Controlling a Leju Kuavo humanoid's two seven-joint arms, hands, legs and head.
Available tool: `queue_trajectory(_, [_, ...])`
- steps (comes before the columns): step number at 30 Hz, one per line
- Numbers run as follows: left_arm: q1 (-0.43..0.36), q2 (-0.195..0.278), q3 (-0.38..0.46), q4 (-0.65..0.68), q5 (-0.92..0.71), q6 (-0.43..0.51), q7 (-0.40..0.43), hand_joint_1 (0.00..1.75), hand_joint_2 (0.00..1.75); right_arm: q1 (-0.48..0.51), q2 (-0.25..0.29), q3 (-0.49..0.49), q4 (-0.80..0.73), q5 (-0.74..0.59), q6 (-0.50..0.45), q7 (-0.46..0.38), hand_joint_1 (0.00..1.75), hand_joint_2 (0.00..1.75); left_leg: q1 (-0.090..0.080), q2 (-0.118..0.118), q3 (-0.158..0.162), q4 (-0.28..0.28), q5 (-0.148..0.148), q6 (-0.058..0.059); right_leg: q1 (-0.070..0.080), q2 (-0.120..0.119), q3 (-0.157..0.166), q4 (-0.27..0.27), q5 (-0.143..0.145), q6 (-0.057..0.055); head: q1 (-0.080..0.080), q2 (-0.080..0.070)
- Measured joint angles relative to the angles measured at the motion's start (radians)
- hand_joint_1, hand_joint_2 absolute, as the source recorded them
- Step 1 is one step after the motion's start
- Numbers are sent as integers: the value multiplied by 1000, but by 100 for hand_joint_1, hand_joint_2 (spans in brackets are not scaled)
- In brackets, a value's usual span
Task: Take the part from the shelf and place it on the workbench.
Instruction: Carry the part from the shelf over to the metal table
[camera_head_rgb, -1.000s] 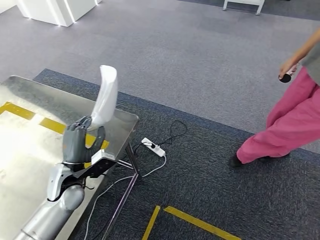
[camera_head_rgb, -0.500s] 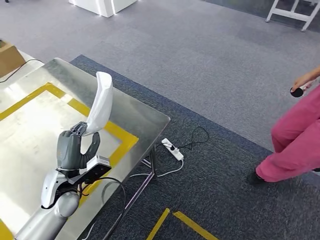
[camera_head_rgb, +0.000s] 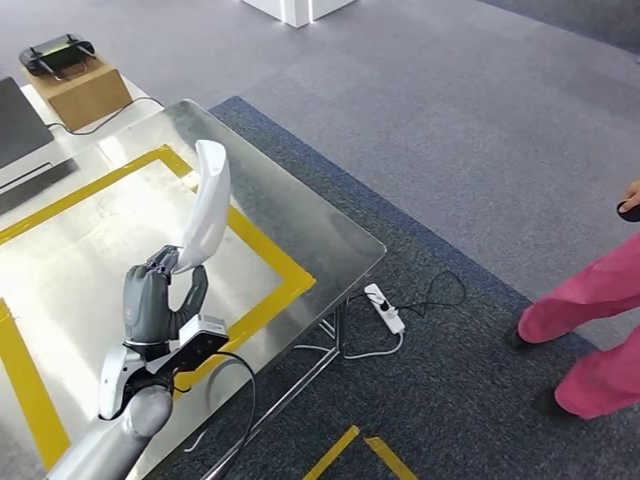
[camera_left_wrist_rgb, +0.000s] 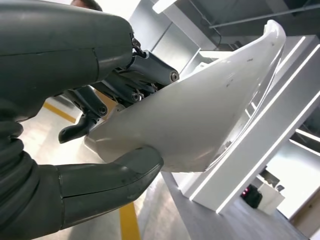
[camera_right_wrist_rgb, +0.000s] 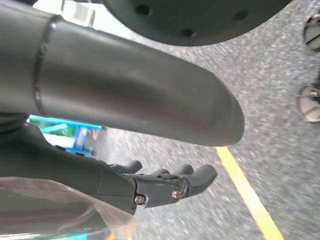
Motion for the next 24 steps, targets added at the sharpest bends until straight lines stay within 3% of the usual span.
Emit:
queue_trajectory(2, [-9, -5, 0, 2, -1, -6, -4, 175, 175, 2, -2, 0, 0, -3, -8, -19, 0, 0, 0, 54, -58, 124, -63, -8, 3, -32, 5, -1, -4, -9, -5, 0])
queue_trajectory(3, [-14, -9, -1, 3, -1, -11, -5, 175, 175, 2, -3, 0, -1, -1, -12, -27, 0, 0, 2, 64, -91, 193, -90, -11, 4, -48, 6, -1, -7, -11, -5, 0])
queue_trajectory(4, [-18, -11, -2, 5, -2, -16, -5, 175, 175, 1, -4, 0, -1, 4, -16, -29, 0, 0, 5, 67, -113, 239, -100, -12, 5, -63, 8, -1, -9, -12, -5, 0])
queue_trajectory(5, [-20, -12, -3, 6, -6, -19, -4, 175, 175, 0, -5, 0, -1, 12, -19, -25, 0, 0, 6, 69, -116, 248, -90, -12, 5, -77, 12, -1, -12, -12, -5, 0])
queue_trajectory(7, [-19, -10, -4, 5, -19, -21, 5, 175, 175, -3, -7, 3, -1, 32, -21, -9, 0, 0, 6, 83, -65, 146, -22, -7, 6, -101, 23, -1, -20, -10, -5, 0])
queue_trajectory(8, [-18, -7, -4, 2, -28, -21, 13, 175, 175, -4, -7, 4, -1, 42, -23, -1, 0, 0, 0, 108, -28, 75, 8, -1, 7, -112, 29, -1, -24, -8, -5, 0])
queue_trajectory(9, [-16, -2, -3, -4, -35, -21, 21, 175, 175, -5, -7, 8, -1, 52, -25, 4, 0, 0, -7, 132, 2, 15, 26, 6, 10, -121, 33, -1, -29, -4, -6, 0])
queue_trajectory(11, [-5, 9, -1, -20, -46, -20, 37, 175, 175, -5, -7, 19, -1, 75, -35, 8, 0, 0, -19, 160, 24, -36, 26, 17, 15, -140, 37, -2, -35, 6, -4, 0])
queue_trajectory(13, [17, 23, 5, -36, -52, -18, 50, 175, 175, -7, -7, 32, -1, 91, -45, 8, 0, 0, -16, 139, 26, -47, 25, 24, 16, -161, 42, -6, -43, 16, -3, 0])
queue_trajectory(15, [34, 35, 12, -49, -57, -16, 55, 175, 175, -8, -8, 43, -1, 100, -48, 7, 0, 0, -8, 113, 34, -58, 28, 33, 14, -129, 32, 25, -69, 25, 0, 0])
queue_trajectory(17, [45, 40, 15, -57, -64, -15, 56, 175, 175, -8, -8, 51, -1, 106, -48, 8, 0, 0, -4, 87, 37, -62, 29, 40, 13, -70, -25, 139, -122, 29, 7, 0])
queue_trajectory(19, [59, 44, 15, -60, -68, -16, 56, 175, 175, -8, -8, 55, -1, 109, -48, 10, 0, 0, -3, 60, 37, -61, 28, 43, 13, -49, -99, 262, -156, 31, 10, 0])
queue_trajectory(20, [65, 47, 15, -61, -69, -16, 56, 175, 175, -7, -9, 58, -1, 109, -47, 11, 0, 0, -4, 46, 38, -61, 27, 43, 13, -47, -118, 280, -146, 32, 9, 0])
queue_trajectory(21, [69, 50, 15, -61, -70, -16, 56, 175, 175, -7, -9, 60, -1, 108, -47, 11, 0, 0, -3, 31, 39, -59, 26, 42, 13, -45, -118, 259, -115, 32, 9, 0])
queue_trajectory(22, [71, 53, 16, -62, -70, -17, 57, 175, 175, -7, -9, 64, -1, 106, -46, 10, 0, 0, -2, 17, 39, -57, 25, 40, 11, -38, -101, 202, -72, 32, 9, 0])
queue_trajectory(24, [68, 56, 18, -64, -72, -19, 57, 175, 175, -7, -10, 69, -1, 103, -43, 8, 0, 0, -1, -9, 36, -48, 20, 32, 4, 9, -50, 76, -11, 30, 9, 0])
